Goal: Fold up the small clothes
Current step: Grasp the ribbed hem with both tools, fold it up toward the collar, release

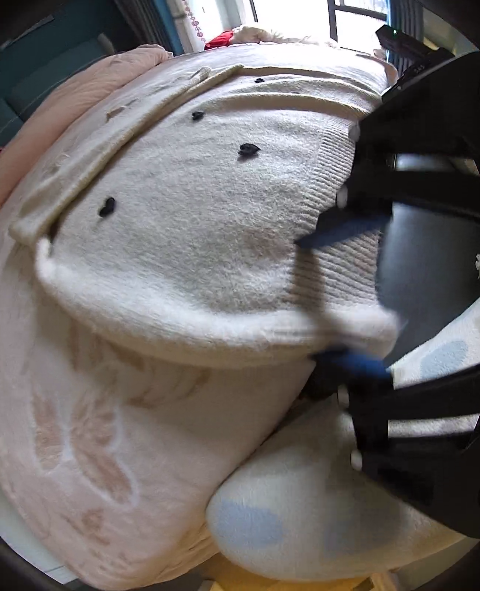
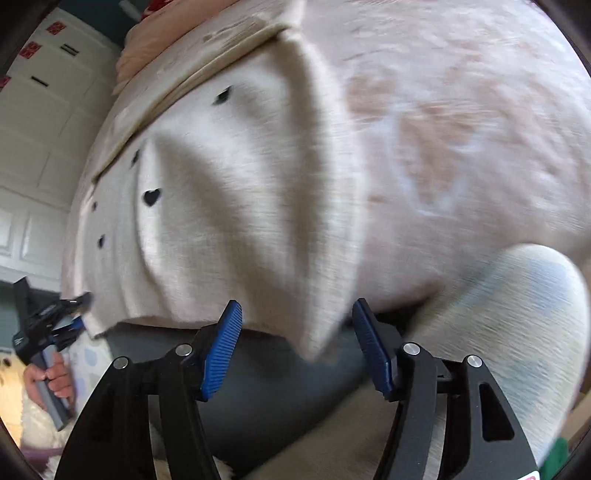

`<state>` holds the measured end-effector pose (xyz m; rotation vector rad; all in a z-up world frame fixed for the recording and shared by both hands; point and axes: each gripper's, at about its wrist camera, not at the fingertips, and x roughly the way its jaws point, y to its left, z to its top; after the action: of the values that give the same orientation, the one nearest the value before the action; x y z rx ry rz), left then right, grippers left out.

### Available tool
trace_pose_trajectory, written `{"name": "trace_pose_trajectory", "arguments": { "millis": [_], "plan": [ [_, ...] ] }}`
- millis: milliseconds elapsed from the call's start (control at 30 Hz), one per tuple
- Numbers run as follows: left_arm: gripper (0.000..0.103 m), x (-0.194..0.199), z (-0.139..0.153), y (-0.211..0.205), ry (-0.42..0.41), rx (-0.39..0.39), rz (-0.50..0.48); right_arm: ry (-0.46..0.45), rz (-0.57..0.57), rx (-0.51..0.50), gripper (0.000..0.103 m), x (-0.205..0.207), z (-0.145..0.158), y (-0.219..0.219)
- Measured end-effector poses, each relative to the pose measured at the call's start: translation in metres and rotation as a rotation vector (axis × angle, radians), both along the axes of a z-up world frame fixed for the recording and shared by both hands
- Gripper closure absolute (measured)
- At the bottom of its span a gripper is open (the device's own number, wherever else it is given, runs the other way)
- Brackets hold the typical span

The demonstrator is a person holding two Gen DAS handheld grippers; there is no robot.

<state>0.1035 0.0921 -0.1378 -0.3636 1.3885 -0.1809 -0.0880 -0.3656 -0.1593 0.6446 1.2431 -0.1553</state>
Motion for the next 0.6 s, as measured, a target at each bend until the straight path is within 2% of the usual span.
{"name": "trace_pose_trajectory", "arguments": {
  "millis": [33,67,100,133,167,233,300,433,500,600],
  "plan": [
    [0.069,0.0,-0.002,0.005,0.009,-0.009,0.027,0.0,-0.002,0.01,0.045,0.0,-0.003,-0.003],
    [0.079,0.001,-0.002,0.009,0.018,-0.024,0.041,-0.004,-0.007,0.022,0.065,0.003,-0.007,-0.006],
    [0.093,0.001,-0.002,0.013,0.023,-0.044,0.049,-0.012,-0.008,0.029,0.077,0.006,-0.008,-0.005],
    [0.093,0.001,-0.001,0.017,0.022,-0.084,0.049,-0.021,-0.007,0.033,0.091,0.008,-0.009,-0.004],
    [0.095,0.0,0.002,0.02,0.019,-0.092,0.045,-0.041,-0.004,0.055,0.092,0.011,-0.007,-0.003],
    [0.096,-0.004,0.012,0.02,-0.01,-0.071,0.002,-0.098,-0.002,0.032,0.092,0.009,0.006,-0.002],
    [0.097,-0.009,0.029,0.016,-0.048,-0.061,-0.048,-0.159,0.017,0.006,0.093,0.001,0.033,-0.001],
    [0.097,-0.022,0.065,0.016,-0.097,-0.062,-0.128,-0.218,0.043,-0.018,0.094,-0.018,0.073,-0.01],
    [0.097,-0.032,0.081,0.02,-0.103,-0.055,-0.168,-0.222,0.058,-0.018,0.094,-0.026,0.084,-0.007],
    [0.097,-0.051,0.092,0.028,-0.067,-0.035,-0.205,-0.173,0.095,-0.015,0.094,-0.037,0.083,0.0]
  ]
}}
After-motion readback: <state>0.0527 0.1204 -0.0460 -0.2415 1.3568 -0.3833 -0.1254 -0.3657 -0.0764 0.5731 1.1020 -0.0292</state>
